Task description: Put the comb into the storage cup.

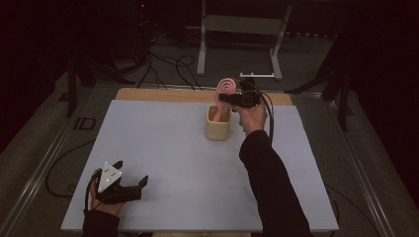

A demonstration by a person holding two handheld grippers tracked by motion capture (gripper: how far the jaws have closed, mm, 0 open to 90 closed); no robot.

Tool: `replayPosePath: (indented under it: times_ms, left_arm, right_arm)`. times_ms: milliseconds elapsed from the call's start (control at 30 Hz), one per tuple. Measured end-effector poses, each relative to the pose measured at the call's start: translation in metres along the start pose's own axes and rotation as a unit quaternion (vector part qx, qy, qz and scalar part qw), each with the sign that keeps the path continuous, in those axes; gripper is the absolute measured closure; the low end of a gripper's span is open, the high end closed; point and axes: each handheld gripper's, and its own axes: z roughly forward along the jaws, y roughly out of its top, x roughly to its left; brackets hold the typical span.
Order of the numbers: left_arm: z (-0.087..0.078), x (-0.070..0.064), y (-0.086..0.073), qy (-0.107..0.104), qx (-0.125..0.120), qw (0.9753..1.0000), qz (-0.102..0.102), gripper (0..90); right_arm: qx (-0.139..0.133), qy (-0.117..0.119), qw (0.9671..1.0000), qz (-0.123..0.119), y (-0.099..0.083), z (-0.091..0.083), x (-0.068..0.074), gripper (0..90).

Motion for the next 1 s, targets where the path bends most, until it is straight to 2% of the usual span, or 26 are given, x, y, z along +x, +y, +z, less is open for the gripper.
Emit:
replayPosePath:
  times_ms: [1000]
  left_arm:
    - [0.0,0.0,0.0,-0.001,0.001,1.0,0.001,0.3]
  right_arm:
    - [0.008,-0.001,1.0,0.005,-0.012,0.015,0.0,62.5]
